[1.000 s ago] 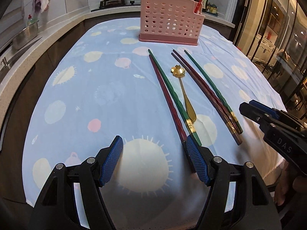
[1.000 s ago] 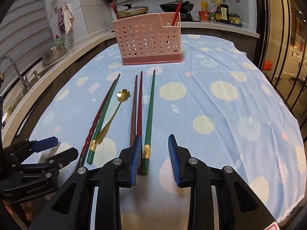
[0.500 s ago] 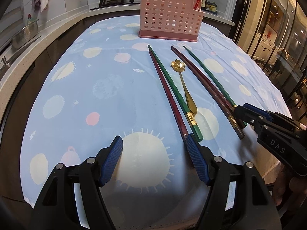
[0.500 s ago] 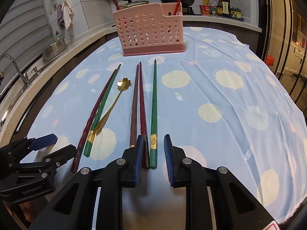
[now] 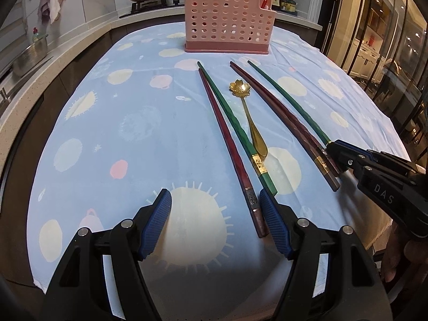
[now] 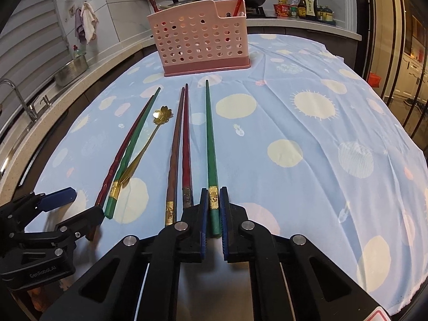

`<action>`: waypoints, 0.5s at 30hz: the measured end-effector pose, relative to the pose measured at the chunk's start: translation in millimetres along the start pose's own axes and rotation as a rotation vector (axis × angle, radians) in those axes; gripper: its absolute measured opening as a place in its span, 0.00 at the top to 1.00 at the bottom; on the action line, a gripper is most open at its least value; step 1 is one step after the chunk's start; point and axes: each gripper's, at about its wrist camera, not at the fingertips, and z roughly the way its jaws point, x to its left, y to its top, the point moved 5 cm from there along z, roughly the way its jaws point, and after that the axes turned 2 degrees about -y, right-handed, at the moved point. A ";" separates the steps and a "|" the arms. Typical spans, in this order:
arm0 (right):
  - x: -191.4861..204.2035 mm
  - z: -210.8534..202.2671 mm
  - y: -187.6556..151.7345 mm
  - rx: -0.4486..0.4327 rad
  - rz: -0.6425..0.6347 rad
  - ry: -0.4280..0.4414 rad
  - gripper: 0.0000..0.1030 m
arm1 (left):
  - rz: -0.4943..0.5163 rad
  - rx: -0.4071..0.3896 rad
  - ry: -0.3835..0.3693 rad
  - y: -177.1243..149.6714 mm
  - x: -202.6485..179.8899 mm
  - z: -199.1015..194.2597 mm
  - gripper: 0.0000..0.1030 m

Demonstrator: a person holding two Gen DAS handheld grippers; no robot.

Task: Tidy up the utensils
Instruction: 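Grasp a dark-red chopstick with the left tool while the right tool grasps a green chopstick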

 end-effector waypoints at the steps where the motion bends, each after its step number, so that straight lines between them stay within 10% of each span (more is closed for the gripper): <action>1: 0.0 -0.7 -0.5 -0.001 -0.003 -0.002 0.93 | 0.002 -0.003 0.003 -0.8 0.0 -0.3 0.37; 15: -1.6 -7.7 -5.3 -0.002 -0.009 -0.001 0.94 | -0.041 -0.009 -0.053 -3.1 10.8 -7.8 0.91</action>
